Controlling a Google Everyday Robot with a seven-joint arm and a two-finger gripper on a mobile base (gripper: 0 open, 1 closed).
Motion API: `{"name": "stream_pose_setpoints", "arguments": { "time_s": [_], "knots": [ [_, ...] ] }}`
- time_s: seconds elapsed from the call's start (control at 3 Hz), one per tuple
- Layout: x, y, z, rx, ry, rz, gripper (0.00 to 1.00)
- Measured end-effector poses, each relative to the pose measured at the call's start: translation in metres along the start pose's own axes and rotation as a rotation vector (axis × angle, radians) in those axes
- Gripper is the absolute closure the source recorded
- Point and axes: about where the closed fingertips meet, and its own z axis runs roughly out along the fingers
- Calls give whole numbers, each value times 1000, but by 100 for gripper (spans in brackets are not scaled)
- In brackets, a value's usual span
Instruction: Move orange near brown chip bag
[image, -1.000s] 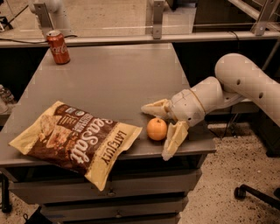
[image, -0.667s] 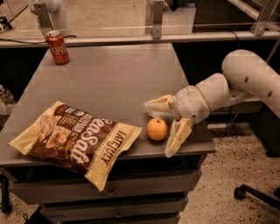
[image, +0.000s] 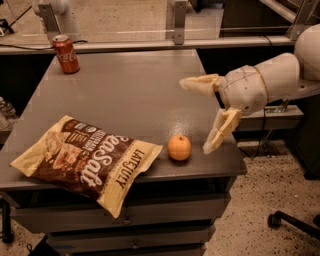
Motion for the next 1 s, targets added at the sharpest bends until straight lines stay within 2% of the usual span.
{"name": "stream_pose_setpoints", "arguments": {
  "time_s": [0.33, 0.67, 1.0],
  "knots": [
    [-19, -10, -40, 99, -11, -39, 0],
    [-22, -12, -44, 107, -12, -46, 0],
    [-19, -19, -60, 121, 37, -67, 0]
  ]
}}
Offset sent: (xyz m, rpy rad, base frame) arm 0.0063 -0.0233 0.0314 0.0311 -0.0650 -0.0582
